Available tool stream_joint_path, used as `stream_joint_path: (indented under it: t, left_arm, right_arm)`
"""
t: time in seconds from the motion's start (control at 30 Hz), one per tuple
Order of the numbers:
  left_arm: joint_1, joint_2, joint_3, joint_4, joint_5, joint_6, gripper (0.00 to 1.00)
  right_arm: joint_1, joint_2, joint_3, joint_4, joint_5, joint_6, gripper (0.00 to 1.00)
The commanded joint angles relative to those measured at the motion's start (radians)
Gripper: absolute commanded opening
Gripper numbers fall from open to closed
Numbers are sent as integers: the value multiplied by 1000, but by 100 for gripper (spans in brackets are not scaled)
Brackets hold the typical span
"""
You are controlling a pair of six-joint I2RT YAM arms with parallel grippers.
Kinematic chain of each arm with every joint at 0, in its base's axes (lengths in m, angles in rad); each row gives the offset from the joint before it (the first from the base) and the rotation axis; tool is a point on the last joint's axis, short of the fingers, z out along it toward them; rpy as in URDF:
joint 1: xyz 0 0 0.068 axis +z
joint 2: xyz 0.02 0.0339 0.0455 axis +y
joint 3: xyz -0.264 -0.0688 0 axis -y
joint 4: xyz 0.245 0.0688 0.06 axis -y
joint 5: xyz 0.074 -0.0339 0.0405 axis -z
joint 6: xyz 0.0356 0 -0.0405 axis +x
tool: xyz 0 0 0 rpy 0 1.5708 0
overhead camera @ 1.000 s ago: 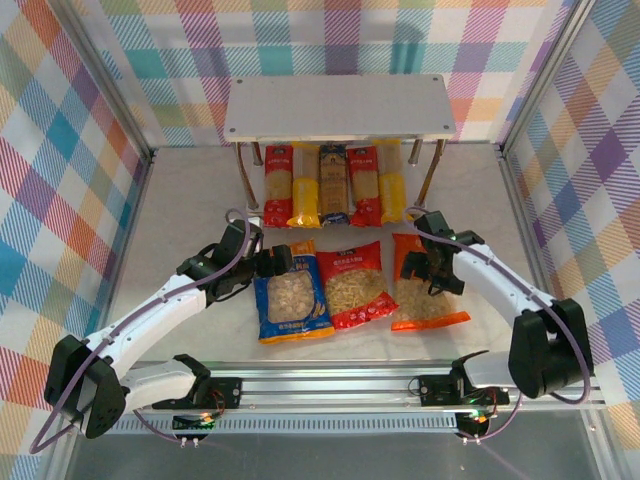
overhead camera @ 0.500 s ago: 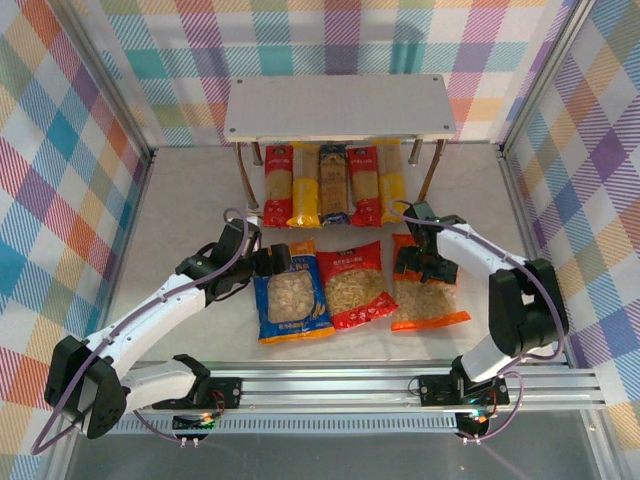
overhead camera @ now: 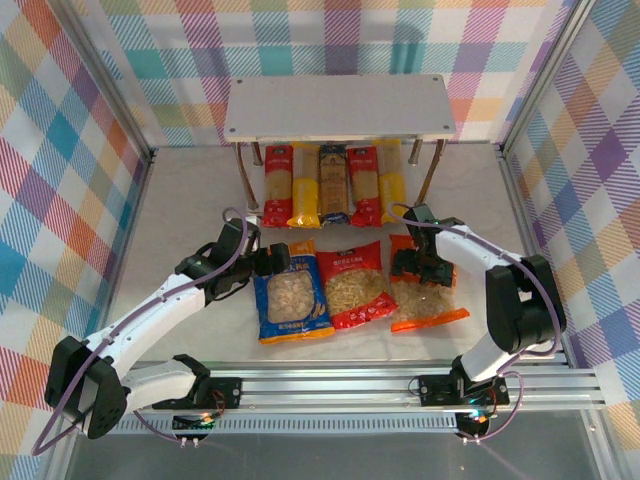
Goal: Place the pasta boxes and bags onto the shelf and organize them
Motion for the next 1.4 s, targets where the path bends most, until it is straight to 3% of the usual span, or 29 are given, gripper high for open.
stream_joint_path:
  t: [0.0, 0.17, 0.37, 0.53, 0.7, 0.97, 1.2, 1.37]
  left_arm:
    - [13, -13, -3, 18, 9, 16, 88]
    - [14, -26, -8, 16, 6, 15, 88]
    - [16, -37, -11, 13, 5, 17, 88]
    - [16, -42, -14, 14, 6, 17, 88]
    - [16, -48, -14, 13, 9, 17, 88]
    - [16, -58, -20, 12, 10, 18, 87]
    - [18, -65, -20, 9, 6, 23, 87]
    - [19, -54, -13, 13, 9, 21, 87]
  right_arm:
    - [14, 83, -69, -73, -115, -25, 92]
    - [14, 108, -77, -71, -128, -30, 67]
    - [14, 101, -85, -68, -134, -24, 54]
    - [14, 74, -108, -50, -145, -15, 33]
    - [13, 12, -124, -46, -132, -3, 2]
    - [13, -133, -128, -51, -106, -7, 0]
    - [13, -429, -114, -82, -34, -59, 0]
    - [12, -577, -2, -185, 53, -94, 0]
